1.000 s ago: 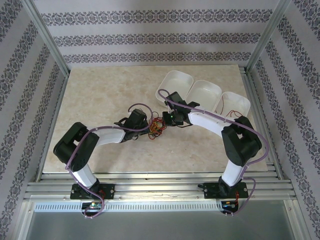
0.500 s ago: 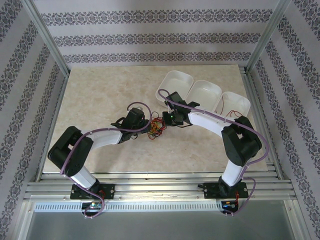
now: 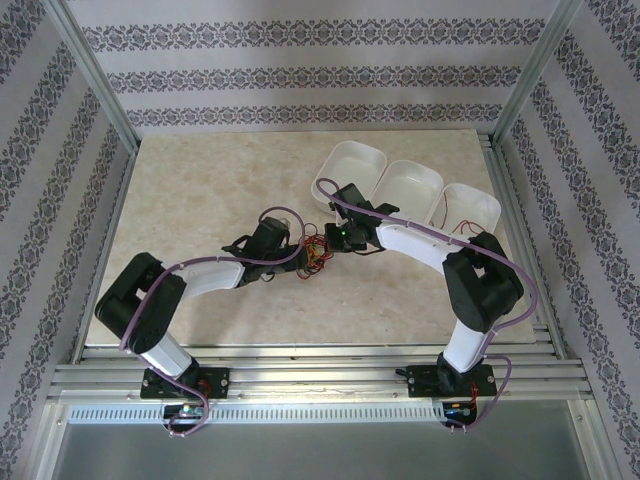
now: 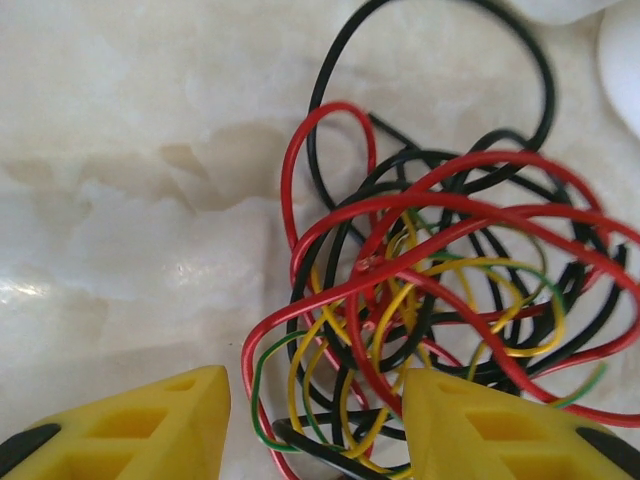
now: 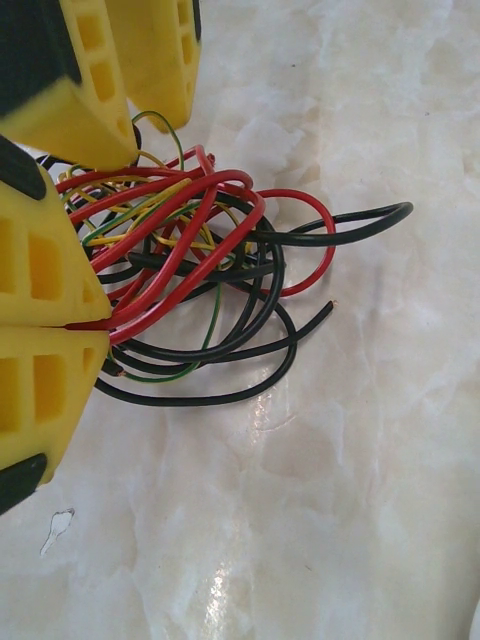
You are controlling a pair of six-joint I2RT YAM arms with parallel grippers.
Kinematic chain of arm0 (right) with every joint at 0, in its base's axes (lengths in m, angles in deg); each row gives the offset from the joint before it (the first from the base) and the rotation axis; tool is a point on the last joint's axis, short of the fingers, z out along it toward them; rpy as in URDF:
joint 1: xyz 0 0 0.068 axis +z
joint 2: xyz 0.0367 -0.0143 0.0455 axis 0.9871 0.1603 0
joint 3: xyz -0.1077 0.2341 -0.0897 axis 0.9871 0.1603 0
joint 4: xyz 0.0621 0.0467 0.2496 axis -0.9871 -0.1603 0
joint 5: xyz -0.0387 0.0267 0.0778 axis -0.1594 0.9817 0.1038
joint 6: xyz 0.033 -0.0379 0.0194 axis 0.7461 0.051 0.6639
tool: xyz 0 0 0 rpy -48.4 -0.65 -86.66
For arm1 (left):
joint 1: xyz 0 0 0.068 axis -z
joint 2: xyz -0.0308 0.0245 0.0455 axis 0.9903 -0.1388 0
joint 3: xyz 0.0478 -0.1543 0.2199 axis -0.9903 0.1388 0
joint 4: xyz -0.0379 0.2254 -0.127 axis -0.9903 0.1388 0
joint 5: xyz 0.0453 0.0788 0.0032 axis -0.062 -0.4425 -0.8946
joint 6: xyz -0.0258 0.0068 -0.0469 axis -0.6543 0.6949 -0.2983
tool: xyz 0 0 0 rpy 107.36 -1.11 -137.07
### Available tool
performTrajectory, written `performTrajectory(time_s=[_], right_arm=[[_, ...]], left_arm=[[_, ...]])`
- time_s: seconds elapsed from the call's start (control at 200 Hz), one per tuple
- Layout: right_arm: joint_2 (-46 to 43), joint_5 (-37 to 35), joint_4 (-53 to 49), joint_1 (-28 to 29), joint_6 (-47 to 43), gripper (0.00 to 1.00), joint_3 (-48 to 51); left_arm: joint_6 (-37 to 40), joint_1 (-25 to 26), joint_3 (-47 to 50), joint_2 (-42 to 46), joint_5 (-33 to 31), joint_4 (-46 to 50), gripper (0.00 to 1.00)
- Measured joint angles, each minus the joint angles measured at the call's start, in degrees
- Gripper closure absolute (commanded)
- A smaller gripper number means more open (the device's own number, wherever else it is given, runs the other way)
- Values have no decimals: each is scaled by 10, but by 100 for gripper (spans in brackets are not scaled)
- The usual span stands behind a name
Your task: Untangle the cables
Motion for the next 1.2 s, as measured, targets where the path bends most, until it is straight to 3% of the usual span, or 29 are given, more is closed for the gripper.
performTrajectory(time_s=[0.185, 0.32, 0.605, 1.204], right_arm=[[0, 2, 0, 0, 2, 100, 0], [-1, 6, 0, 0, 2, 100, 0], [-62, 10, -1, 0, 2, 100, -1], [-200, -56, -52, -4, -49, 100, -52]], left_arm=[[-13, 0, -1, -26, 14, -24, 52], [-24, 0, -6, -43, 23, -34, 66], [-36, 0, -6, -48, 18, -35, 86], [-39, 0, -12, -49, 7, -29, 100]])
